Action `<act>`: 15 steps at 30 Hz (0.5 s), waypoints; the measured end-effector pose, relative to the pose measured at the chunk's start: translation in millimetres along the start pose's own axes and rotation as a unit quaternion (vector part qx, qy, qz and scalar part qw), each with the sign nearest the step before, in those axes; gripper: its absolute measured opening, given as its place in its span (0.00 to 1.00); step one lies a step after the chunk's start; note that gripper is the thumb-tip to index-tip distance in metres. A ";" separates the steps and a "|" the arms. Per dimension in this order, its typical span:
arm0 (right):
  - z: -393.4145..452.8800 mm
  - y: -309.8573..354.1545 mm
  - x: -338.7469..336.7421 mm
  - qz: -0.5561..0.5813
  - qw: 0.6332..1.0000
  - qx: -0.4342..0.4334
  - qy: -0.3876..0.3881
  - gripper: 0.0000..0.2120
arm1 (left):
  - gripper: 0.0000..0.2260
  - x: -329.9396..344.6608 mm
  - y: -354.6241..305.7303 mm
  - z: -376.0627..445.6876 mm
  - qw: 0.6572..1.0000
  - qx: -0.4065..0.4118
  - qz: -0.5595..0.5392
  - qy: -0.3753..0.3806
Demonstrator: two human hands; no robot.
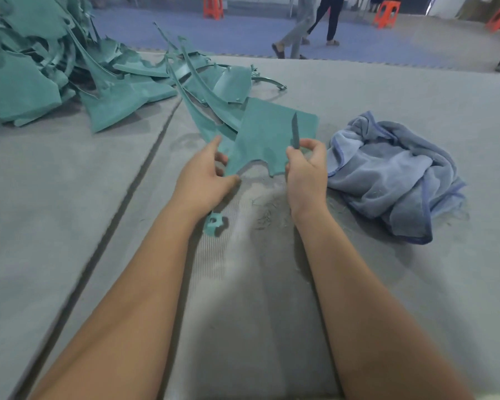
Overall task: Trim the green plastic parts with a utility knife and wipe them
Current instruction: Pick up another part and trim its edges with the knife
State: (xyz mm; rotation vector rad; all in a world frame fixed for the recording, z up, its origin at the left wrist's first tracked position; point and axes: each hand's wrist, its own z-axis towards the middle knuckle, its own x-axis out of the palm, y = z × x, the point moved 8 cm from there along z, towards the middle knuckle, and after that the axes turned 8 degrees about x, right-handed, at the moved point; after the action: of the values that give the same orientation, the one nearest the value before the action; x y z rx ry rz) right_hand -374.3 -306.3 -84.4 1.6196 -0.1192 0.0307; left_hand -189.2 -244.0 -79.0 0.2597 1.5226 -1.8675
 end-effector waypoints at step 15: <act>2.5 -16.6 2.9 0.269 0.914 0.244 0.181 0.18 | 0.23 -49.2 -33.2 -7.6 0.973 0.184 0.098 -0.101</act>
State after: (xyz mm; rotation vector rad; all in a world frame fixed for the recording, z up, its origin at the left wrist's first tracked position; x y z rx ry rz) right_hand -369.9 -308.2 -100.8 2.0018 -0.2856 0.8420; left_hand -175.9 -215.9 -27.9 0.3641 0.9723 -1.9400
